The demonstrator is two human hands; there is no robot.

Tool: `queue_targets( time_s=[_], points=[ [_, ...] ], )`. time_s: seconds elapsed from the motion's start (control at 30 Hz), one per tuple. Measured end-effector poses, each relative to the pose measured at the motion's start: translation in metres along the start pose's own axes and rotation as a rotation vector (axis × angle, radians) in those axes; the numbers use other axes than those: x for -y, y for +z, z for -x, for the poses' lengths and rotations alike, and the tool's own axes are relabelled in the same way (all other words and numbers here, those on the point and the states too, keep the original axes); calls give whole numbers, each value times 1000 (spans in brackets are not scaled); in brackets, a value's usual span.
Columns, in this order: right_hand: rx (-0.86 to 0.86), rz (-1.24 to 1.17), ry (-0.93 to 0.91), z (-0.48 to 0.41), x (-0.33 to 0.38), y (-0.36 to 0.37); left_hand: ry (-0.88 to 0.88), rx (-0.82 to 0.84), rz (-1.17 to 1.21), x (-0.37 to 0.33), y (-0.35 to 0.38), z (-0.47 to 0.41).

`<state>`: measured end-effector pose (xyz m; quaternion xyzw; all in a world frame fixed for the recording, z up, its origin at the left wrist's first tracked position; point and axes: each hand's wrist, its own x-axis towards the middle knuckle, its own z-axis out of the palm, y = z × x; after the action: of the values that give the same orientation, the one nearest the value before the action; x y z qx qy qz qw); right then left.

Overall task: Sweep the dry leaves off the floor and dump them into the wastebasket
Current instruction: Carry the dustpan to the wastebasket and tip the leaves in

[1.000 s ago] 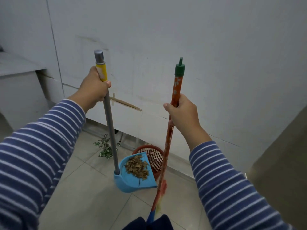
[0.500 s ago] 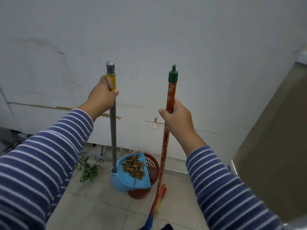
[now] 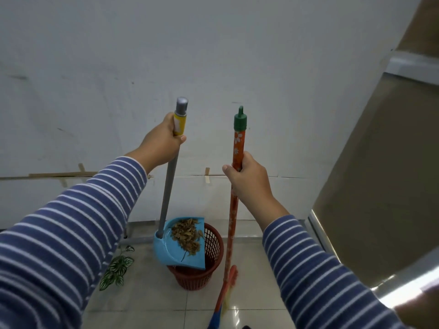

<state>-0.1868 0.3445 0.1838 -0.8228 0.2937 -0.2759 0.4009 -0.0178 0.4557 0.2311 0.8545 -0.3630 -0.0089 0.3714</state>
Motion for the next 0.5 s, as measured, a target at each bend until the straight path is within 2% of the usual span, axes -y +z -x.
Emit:
queue_targets(
  time_s=[0.5],
  points=[
    [-64, -28, 43, -9, -3, 14, 174, 224, -82, 3, 22, -11]
  ],
)
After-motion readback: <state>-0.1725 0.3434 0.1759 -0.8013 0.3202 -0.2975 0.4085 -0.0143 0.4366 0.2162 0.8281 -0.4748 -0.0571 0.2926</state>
